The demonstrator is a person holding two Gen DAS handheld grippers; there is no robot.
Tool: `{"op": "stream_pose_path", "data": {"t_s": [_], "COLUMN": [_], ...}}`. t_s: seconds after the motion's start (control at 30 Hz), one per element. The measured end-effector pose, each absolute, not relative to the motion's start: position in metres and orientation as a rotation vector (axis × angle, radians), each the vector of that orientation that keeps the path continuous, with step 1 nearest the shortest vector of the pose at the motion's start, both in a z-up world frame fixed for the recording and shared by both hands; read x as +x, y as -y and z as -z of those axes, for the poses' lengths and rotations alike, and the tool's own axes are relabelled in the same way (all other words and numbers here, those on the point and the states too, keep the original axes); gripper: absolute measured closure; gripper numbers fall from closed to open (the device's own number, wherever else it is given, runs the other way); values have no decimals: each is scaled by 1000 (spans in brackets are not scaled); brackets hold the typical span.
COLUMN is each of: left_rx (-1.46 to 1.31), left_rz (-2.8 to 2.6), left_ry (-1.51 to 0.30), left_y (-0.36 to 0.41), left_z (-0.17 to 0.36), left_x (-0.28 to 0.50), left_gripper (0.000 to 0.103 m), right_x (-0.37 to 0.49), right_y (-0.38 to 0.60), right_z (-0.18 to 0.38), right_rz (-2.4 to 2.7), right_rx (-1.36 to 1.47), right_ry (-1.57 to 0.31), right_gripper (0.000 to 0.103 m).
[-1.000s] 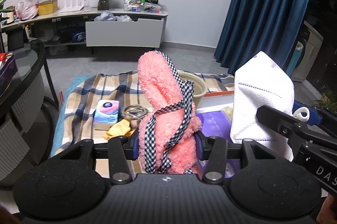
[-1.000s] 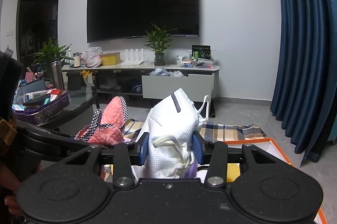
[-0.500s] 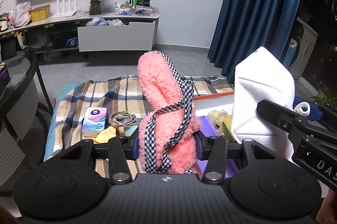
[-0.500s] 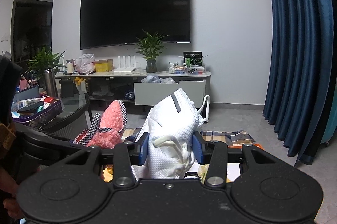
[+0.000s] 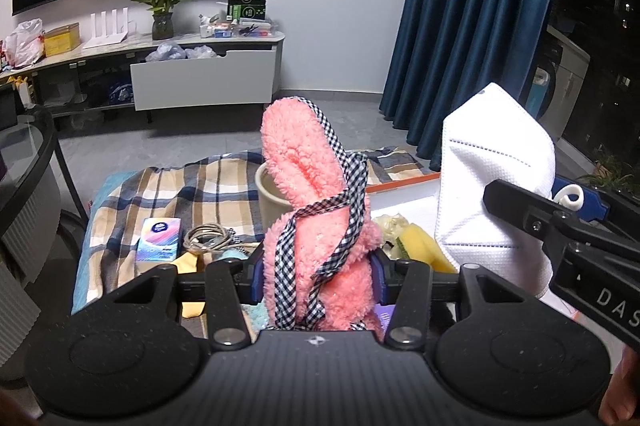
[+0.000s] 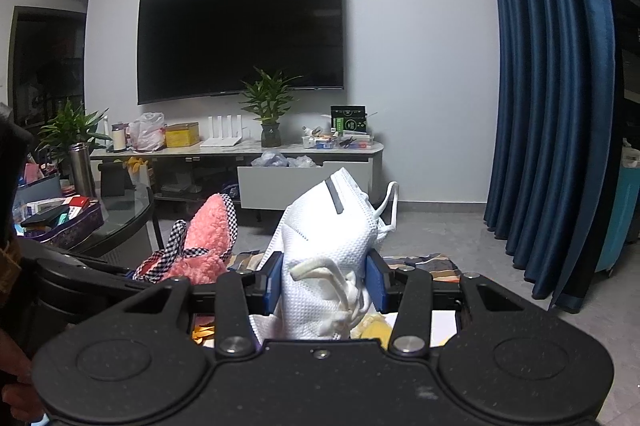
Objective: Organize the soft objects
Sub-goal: 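Carry the pink slipper and white mask in both tools over the white box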
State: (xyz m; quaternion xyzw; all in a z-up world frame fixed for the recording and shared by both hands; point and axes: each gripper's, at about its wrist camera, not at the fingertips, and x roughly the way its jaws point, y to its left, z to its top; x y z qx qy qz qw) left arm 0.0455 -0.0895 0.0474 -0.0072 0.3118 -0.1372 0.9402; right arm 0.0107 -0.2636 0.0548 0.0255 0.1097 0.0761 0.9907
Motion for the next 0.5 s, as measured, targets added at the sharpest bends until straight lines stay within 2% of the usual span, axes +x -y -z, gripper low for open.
{"op": "stream_pose_path", "data": {"t_s": [0.5], "left_rx": [18], "left_rz": [342], "left_ry": [-627], "left_y": [116], "left_z": [-48], "left_x": [49], "left_gripper": [54], "right_x": [7], "right_y": [286], "right_z": [-55], "right_rz": [-93], "right_rx": [72], "right_ry": [-207], "right_gripper": [50]}}
